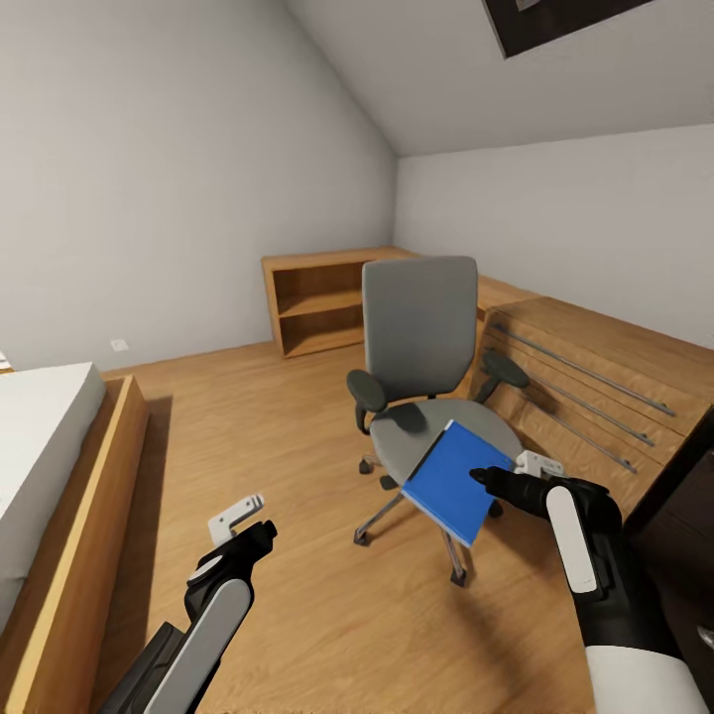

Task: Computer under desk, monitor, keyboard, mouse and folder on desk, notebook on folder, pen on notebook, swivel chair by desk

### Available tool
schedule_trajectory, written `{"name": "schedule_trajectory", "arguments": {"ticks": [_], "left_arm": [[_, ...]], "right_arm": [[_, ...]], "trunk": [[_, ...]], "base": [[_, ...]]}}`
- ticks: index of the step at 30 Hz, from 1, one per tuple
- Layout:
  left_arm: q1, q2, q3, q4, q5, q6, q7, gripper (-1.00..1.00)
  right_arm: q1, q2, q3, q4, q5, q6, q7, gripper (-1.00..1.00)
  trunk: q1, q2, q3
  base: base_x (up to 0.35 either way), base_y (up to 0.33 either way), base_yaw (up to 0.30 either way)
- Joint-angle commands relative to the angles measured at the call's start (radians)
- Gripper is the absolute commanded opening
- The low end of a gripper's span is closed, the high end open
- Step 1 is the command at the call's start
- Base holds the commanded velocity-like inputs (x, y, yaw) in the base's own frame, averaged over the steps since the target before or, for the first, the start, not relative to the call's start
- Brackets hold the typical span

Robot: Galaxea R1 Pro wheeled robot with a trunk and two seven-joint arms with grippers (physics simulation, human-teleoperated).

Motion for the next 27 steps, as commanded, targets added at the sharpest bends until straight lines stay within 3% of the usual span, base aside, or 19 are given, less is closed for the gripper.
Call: {"name": "schedule_trajectory", "arguments": {"ticks": [1, 7, 8, 11, 14, 20, 27], "left_arm": [[-0.001, 0.001, -0.002, -0.001, 0.003, 0.006, 0.007, 1.0], [-0.001, -0.001, -0.001, -0.011, 0.003, 0.005, 0.008, 1.0], [-0.001, -0.001, -0.001, -0.022, 0.003, 0.003, 0.008, 1.0], [-0.001, -0.001, -0.001, -0.023, 0.003, 0.003, 0.008, 1.0], [-0.001, -0.001, -0.001, -0.024, 0.003, 0.003, 0.008, 1.0], [-0.001, -0.001, -0.001, -0.025, 0.003, 0.003, 0.008, 1.0], [-0.001, -0.001, 0.0, -0.025, 0.003, 0.003, 0.008, 1.0]], "right_arm": [[-0.001, 0.0, 0.0, -0.001, -0.011, 0.004, -0.01, 1.0], [-0.001, -0.002, -0.028, -0.001, -0.011, 0.003, -0.009, 1.0], [-0.001, -0.001, -0.096, 0.011, -0.045, 0.001, 0.013, 1.0], [-0.001, -0.002, -0.156, 0.077, -0.081, -0.013, 0.04, 1.0], [-0.001, -0.003, -0.2, 0.12, -0.099, -0.032, 0.08, 1.0], [-0.001, -0.005, -0.243, 0.149, -0.107, -0.044, 0.167, 1.0], [-0.001, -0.008, -0.366, 0.176, -0.112, -0.046, 0.226, 1.0]], "trunk": [[0.0, 0.0, -0.002], [0.0, 0.0, -0.003], [0.004, -0.007, -0.006], [0.015, -0.028, -0.016], [0.027, -0.049, -0.025], [0.05, -0.091, -0.044], [0.076, -0.14, -0.066]], "base": [[-0.031, 0.002, -0.001], [-0.008, 0.0, -0.092], [0.0, 0.0, -0.113], [0.0, 0.0, -0.061], [0.0, 0.0, -0.023], [0.0, 0.0, -0.007], [0.0, 0.0, -0.001]]}}
